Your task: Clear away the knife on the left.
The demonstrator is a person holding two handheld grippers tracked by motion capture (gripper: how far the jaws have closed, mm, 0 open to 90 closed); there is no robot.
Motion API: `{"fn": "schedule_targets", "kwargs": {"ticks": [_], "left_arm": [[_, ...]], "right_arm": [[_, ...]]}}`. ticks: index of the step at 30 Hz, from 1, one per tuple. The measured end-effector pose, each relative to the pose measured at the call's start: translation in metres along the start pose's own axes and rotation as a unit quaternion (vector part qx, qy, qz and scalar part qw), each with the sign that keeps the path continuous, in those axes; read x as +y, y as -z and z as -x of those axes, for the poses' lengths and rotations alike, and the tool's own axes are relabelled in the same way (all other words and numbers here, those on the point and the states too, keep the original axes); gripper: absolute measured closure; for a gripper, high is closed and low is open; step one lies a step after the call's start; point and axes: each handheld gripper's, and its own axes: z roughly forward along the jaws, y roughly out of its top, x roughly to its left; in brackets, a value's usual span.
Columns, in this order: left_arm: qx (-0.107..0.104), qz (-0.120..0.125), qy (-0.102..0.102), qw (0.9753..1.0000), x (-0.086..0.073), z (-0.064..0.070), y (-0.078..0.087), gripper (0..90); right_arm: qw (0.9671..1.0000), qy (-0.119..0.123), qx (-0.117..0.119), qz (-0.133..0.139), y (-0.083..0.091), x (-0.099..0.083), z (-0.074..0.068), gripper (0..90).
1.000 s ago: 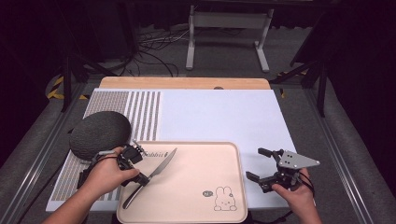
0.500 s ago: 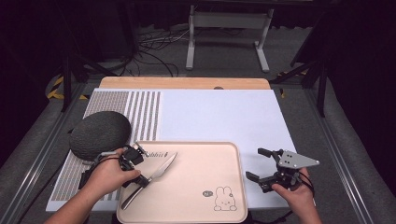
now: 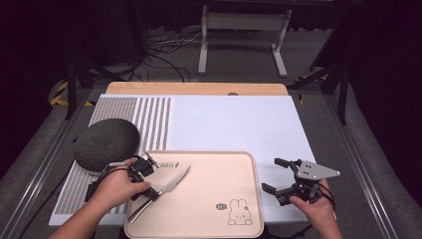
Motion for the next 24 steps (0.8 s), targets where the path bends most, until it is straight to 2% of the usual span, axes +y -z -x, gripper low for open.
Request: {"fn": "schedule_targets", "kwargs": {"ticks": [8, 10, 12, 15, 17, 18, 19, 21, 22, 24], "left_arm": [[-0.004, 0.003, 0.003, 1.0000, 0.000, -0.002, 0.000, 78.7], [0.000, 0.007, 0.000, 1.0000, -0.001, -0.002, 0.001, 75.7], [0.013, 0.014, -0.002, 0.9998, -0.001, 0.000, 0.004, 61.8], [0.031, 0.016, -0.011, 0.9993, -0.001, 0.003, 0.004, 48.6], [0.041, 0.018, -0.028, 0.9986, -0.001, 0.005, 0.005, 35.2], [0.041, 0.018, -0.028, 0.9986, -0.001, 0.005, 0.005, 31.8], [0.046, 0.027, -0.038, 0.9978, 0.000, 0.007, 0.005, 31.8], [0.049, 0.035, -0.049, 0.9970, 0.000, 0.011, 0.006, 23.6], [0.060, 0.048, -0.070, 0.9945, 0.001, 0.014, 0.007, 19.8], [0.066, 0.060, -0.088, 0.9921, 0.002, 0.018, 0.007, 18.7]], "right_arm": [[1.0000, 0.000, 0.002, 0.000, 0.000, 0.000, 0.000, 3.3], [1.0000, 0.000, 0.002, 0.000, 0.000, 0.000, 0.000, 3.4], [1.0000, 0.000, 0.003, 0.001, 0.000, 0.000, 0.000, 3.3], [1.0000, 0.000, 0.003, 0.000, 0.000, 0.000, 0.000, 3.3], [1.0000, 0.000, 0.003, 0.000, 0.000, 0.000, 0.000, 3.3], [1.0000, 0.000, 0.003, 0.000, 0.000, 0.000, 0.000, 3.3], [1.0000, 0.000, 0.003, 0.000, 0.000, 0.000, 0.000, 3.3], [1.0000, 0.000, 0.003, 0.000, 0.000, 0.000, 0.000, 3.3], [1.0000, 0.001, 0.003, -0.001, 0.000, 0.000, 0.000, 3.3], [1.0000, 0.002, 0.003, -0.001, -0.001, 0.000, -0.001, 3.3]]}}
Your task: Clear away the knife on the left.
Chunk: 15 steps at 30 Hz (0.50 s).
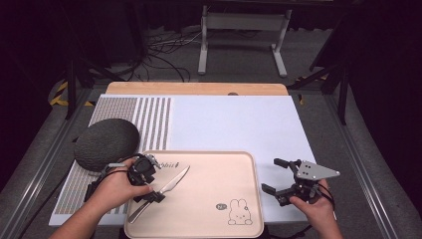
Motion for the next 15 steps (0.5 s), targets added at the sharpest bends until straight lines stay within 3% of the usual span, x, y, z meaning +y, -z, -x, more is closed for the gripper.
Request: {"fn": "schedule_targets", "kwargs": {"ticks": [1, 4, 6, 8, 10, 15], "left_arm": [[0.000, 0.000, 0.000, 1.0000, 0.000, 0.000, 0.000, 19.6], [-0.002, 0.029, -0.028, 0.9992, 0.003, 0.005, 0.004, 28.2], [-0.005, 0.037, -0.043, 0.9984, 0.003, 0.006, 0.006, 56.5], [-0.017, 0.057, -0.054, 0.9968, 0.003, 0.008, 0.007, 75.8], [-0.018, 0.062, -0.066, 0.9957, 0.003, 0.010, 0.006, 89.1], [-0.025, 0.061, -0.075, 0.9950, 0.004, 0.010, 0.001, 90.0]], "right_arm": [[1.0000, 0.000, 0.000, 0.000, 0.000, 0.000, 0.000, 3.3], [1.0000, 0.000, 0.001, 0.000, 0.000, 0.000, 0.000, 3.3], [1.0000, 0.000, 0.002, 0.000, 0.000, 0.000, 0.000, 3.3], [1.0000, -0.001, 0.002, 0.001, 0.001, 0.000, 0.000, 3.3], [1.0000, -0.001, 0.002, 0.001, 0.001, 0.000, 0.000, 3.2], [1.0000, 0.000, 0.003, 0.001, 0.000, 0.000, 0.000, 3.3]]}}
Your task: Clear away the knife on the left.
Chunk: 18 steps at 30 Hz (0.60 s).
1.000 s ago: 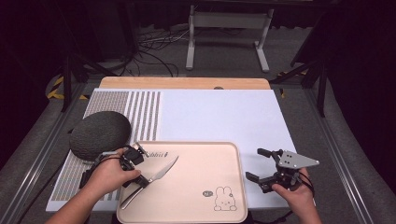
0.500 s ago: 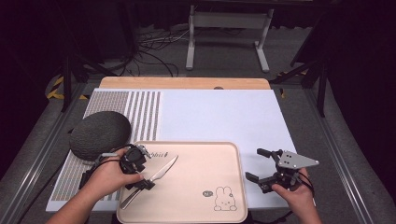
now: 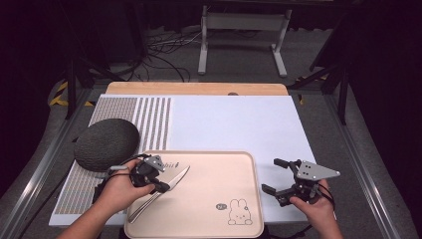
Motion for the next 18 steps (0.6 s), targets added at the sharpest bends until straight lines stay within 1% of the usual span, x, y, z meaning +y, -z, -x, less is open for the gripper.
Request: {"fn": "schedule_targets", "kwargs": {"ticks": [1, 3, 5, 7, 8, 9, 13, 14, 16, 17, 18], "left_arm": [[-0.003, -0.007, -0.004, 1.0000, 0.000, -0.001, -0.001, 90.0], [-0.005, -0.012, -0.003, 0.9999, 0.000, -0.002, -0.004, 90.0], [-0.005, -0.018, -0.012, 0.9997, 0.000, -0.004, -0.008, 90.0], [-0.007, -0.028, -0.014, 0.9995, 0.000, -0.004, -0.011, 90.0], [-0.007, -0.031, -0.020, 0.9993, 0.000, -0.005, -0.012, 90.0], [-0.006, -0.032, -0.016, 0.9994, -0.001, -0.005, -0.014, 90.0], [-0.010, -0.041, -0.015, 0.9990, -0.001, -0.005, -0.018, 90.0], [-0.009, -0.045, -0.021, 0.9987, -0.001, -0.005, -0.018, 90.0], [-0.006, -0.050, -0.022, 0.9985, -0.001, -0.005, -0.020, 90.0], [-0.007, -0.052, -0.019, 0.9984, -0.001, -0.004, -0.020, 90.0], [-0.007, -0.055, -0.023, 0.9982, 0.000, -0.005, -0.020, 90.0]], "right_arm": [[1.0000, 0.000, -0.001, 0.000, 0.000, 0.000, 0.000, 3.3], [1.0000, 0.000, -0.001, 0.001, 0.001, 0.000, 0.000, 3.2], [1.0000, 0.000, -0.001, 0.001, 0.001, 0.000, 0.000, 3.3], [1.0000, -0.001, -0.001, 0.001, 0.000, 0.000, 0.000, 3.3], [1.0000, -0.001, -0.001, 0.000, 0.000, 0.000, 0.000, 3.3], [1.0000, -0.001, -0.001, 0.000, 0.000, 0.000, 0.000, 3.3], [1.0000, -0.001, -0.001, 0.000, 0.000, 0.000, 0.000, 3.2], [1.0000, -0.001, -0.001, 0.000, 0.000, 0.000, 0.000, 3.2], [1.0000, -0.001, 0.000, 0.000, 0.000, 0.000, 0.000, 3.3], [1.0000, -0.001, 0.000, 0.000, 0.000, 0.000, 0.000, 3.3], [1.0000, -0.001, 0.000, 0.000, 0.000, 0.000, 0.000, 3.3]]}}
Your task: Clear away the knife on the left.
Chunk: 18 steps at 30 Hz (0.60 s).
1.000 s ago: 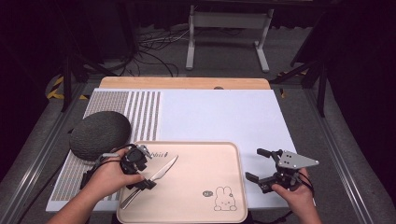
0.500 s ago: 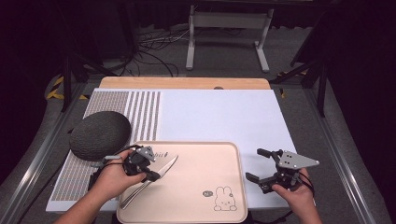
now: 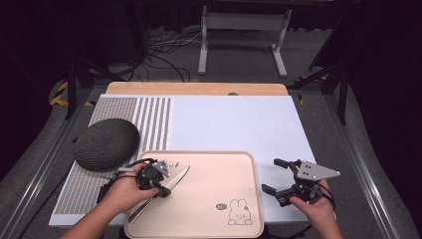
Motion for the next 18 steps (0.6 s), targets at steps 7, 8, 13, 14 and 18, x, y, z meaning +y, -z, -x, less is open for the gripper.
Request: {"fn": "schedule_targets", "kwargs": {"ticks": [7, 8, 13, 14, 18], "left_arm": [[0.003, -0.005, -0.004, 1.0000, -0.0003, -0.0006, -0.0011, 90.0], [0.003, -0.007, -0.001, 1.0000, -0.0005, -0.0006, -0.0009, 90.0], [0.005, -0.004, 0.005, 1.0000, -0.0022, -0.0031, 0.0001, 90.0], [0.006, -0.002, 0.006, 1.0000, -0.0025, -0.0035, 0.0002, 90.0], [0.008, 0.001, 0.016, 0.9998, -0.0044, -0.0049, 0.0010, 90.0]], "right_arm": [[1.0000, -0.001, -0.001, -0.001, 0.0000, -0.0001, 0.0002, 3.3], [1.0000, -0.001, -0.001, -0.001, -0.0002, -0.0001, 0.0002, 3.3], [1.0000, -0.001, 0.000, -0.001, -0.0006, -0.0002, 0.0002, 3.3], [1.0000, -0.002, 0.001, -0.001, -0.0005, -0.0002, 0.0003, 3.3], [1.0000, -0.002, 0.001, -0.001, -0.0006, -0.0002, 0.0005, 3.2]]}}
